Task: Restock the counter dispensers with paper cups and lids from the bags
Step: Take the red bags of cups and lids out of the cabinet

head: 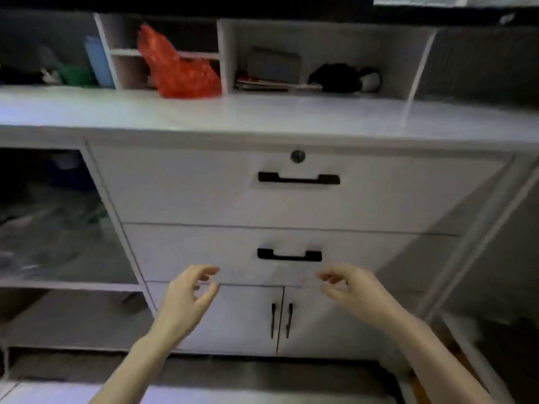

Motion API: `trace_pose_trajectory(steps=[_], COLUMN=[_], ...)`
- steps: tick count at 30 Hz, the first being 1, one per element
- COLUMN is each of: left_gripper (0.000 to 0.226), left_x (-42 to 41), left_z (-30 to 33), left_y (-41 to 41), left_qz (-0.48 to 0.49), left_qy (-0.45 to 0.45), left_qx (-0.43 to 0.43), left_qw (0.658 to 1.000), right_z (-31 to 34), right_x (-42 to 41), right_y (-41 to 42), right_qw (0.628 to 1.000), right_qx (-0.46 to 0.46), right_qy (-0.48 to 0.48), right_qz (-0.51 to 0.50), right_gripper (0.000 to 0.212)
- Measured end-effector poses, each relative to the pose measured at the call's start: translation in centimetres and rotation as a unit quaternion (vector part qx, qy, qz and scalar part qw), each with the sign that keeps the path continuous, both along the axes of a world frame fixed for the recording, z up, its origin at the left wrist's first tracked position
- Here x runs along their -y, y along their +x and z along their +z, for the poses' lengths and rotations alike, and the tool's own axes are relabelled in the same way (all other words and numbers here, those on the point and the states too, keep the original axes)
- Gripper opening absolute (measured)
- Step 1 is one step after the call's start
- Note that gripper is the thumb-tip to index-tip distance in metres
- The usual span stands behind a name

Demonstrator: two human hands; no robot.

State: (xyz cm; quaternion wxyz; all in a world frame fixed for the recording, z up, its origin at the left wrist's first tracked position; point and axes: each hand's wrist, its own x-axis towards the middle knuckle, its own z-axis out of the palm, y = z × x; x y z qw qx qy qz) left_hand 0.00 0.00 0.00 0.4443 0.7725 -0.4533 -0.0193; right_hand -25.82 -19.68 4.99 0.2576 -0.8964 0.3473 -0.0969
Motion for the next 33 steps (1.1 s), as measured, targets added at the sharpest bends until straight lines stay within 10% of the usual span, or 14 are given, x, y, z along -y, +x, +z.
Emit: trace_pose_trajectory(steps=[12, 33], left_gripper=[0.055, 0.055], left_x=[7.0, 5.8], left_z=[-20.7, -18.0], left_y=[-3.5, -13.9], left_qz=[-0.128, -0.228], left_qy=[0.172, 0.031], left_qx=[0.006, -0.166], left_qw=[0.977, 0.959], right_z=[-23.2, -25.9], right_x=[-0.3, -7.6], right_y=[5.8, -3.8], right_qw=[0.996, 0.975], right_qx=[-0.024, 0.114], right_qy=[0.048, 0.179], right_qz=[-0.078, -0.070], right_gripper=[0.051, 0.072])
